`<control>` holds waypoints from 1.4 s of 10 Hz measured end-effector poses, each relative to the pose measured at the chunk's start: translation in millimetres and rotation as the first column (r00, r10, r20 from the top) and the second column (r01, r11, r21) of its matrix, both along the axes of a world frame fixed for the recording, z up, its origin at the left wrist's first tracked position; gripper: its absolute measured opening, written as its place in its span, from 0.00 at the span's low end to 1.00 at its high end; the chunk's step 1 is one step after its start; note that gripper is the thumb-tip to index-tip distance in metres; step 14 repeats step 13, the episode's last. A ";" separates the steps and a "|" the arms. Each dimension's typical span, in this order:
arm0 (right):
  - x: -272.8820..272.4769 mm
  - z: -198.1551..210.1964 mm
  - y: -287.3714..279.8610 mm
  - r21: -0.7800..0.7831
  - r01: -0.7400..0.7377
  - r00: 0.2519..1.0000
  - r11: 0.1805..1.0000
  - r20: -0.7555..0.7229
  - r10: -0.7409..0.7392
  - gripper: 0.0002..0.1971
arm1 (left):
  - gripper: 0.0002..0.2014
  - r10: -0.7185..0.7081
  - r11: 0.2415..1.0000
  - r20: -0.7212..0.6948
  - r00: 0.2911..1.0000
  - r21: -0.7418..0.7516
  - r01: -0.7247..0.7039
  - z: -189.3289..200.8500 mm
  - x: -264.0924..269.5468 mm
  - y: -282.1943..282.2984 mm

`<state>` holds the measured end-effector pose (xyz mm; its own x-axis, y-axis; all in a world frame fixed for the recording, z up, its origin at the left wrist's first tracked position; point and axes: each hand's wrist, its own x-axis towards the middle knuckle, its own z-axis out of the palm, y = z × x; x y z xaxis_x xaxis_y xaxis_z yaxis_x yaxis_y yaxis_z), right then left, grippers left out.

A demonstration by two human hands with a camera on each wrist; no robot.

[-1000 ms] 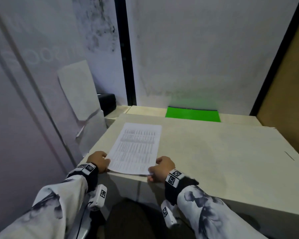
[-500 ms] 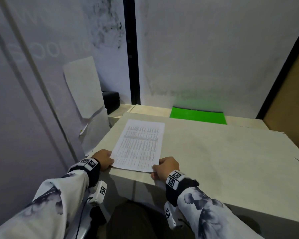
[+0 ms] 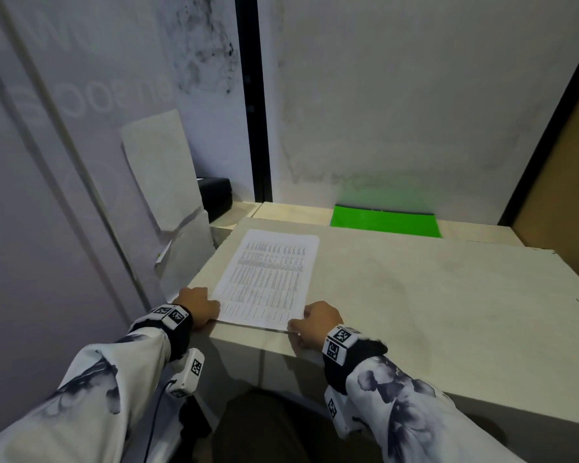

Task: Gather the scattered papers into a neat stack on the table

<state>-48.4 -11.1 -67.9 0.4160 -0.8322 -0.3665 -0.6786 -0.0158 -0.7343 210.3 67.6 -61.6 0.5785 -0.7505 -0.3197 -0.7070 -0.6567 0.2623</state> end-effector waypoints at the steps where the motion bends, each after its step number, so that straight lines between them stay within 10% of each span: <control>1: -14.4 4.1 0.0 0.138 0.112 0.986 0.984 0.109 -0.128 0.05 | 0.32 -0.021 1.000 0.068 0.997 0.014 0.020 9.7 -20.4 9.2; 2: -38.0 2.6 3.4 0.110 0.106 0.984 0.988 0.131 -0.120 0.21 | 0.28 -0.129 0.988 0.082 0.988 -0.074 0.136 20.5 -64.9 12.9; 4: -126.9 20.4 3.3 -0.322 -0.082 0.962 0.943 -0.271 -0.008 0.22 | 0.28 -0.374 0.911 0.174 0.911 -0.114 0.396 28.6 -146.7 5.1; 7: -288.1 20.9 -13.5 -0.241 0.049 0.694 0.969 -0.689 -0.206 0.35 | 0.27 -0.455 0.891 0.192 0.870 0.105 0.443 13.5 -150.8 -14.3; 11: -305.9 53.8 -56.1 -0.037 -0.126 0.755 0.991 -0.651 0.071 0.22 | 0.22 -0.631 0.753 0.101 0.769 0.317 0.576 38.4 -121.5 -55.3; 14: -319.3 32.1 -93.0 0.119 -0.240 0.708 0.964 -0.658 0.257 0.29 | 0.21 -0.636 0.735 0.008 0.772 0.310 0.603 43.2 -114.2 -57.8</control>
